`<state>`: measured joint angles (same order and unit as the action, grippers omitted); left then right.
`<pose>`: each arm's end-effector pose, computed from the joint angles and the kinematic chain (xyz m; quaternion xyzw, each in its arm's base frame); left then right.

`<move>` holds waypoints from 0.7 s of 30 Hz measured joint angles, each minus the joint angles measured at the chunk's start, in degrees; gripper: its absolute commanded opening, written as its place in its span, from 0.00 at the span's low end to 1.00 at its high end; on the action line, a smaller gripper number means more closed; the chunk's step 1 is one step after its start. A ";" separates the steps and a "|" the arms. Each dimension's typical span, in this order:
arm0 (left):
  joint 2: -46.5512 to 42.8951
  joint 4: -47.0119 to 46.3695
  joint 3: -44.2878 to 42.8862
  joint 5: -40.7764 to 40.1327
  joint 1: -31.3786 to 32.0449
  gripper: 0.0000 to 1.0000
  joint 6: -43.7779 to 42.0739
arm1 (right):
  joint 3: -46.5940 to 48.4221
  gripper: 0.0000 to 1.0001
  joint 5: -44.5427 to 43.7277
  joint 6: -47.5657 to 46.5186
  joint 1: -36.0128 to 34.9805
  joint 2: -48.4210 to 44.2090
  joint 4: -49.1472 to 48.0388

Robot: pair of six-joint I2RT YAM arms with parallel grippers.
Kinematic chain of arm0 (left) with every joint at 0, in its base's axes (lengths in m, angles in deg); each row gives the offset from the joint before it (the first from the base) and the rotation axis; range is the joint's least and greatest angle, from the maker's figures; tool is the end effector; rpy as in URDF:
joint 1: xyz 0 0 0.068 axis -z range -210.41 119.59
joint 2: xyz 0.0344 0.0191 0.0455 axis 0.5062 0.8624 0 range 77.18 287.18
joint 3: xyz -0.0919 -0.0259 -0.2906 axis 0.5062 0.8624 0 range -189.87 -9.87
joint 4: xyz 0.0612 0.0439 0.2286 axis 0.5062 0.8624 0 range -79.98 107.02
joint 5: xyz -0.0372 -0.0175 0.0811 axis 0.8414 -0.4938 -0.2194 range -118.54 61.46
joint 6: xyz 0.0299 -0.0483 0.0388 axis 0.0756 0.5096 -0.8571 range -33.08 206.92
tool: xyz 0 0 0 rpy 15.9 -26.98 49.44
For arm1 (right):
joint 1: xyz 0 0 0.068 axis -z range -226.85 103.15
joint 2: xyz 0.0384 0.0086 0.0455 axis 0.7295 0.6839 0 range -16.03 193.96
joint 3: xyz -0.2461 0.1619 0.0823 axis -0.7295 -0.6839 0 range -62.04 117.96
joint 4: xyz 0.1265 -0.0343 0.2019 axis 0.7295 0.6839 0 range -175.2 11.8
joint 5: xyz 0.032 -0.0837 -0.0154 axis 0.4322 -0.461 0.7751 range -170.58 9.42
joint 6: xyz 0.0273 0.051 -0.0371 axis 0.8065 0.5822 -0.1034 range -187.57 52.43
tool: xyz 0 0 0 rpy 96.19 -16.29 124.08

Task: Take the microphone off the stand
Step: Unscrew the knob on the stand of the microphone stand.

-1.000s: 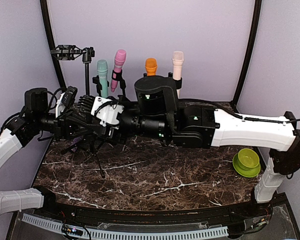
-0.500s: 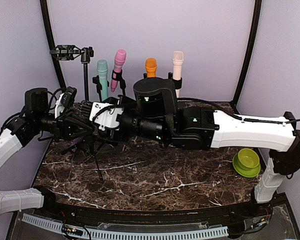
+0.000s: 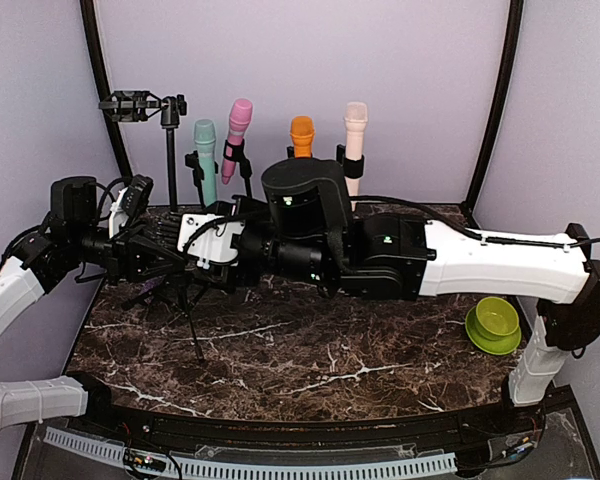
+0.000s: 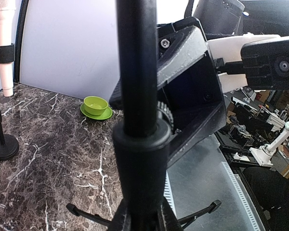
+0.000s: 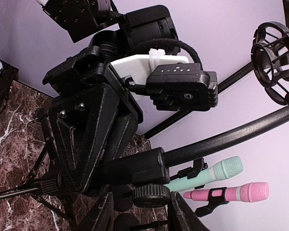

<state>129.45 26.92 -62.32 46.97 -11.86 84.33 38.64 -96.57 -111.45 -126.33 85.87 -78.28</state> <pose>0.1197 -0.0970 0.3845 0.4756 0.5566 -0.5521 0.3990 0.0938 0.4215 0.4423 -0.6154 0.4351 0.0983 0.6499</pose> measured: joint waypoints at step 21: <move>0.22 3.43 -1.05 -0.11 0.00 0.00 -4.48 | 2.82 0.30 1.18 1.60 0.00 1.03 2.34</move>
<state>129.67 30.35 -63.36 46.86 -11.86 79.85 41.46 -95.39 -109.86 -126.33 86.90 -75.94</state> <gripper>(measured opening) 0.136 0.325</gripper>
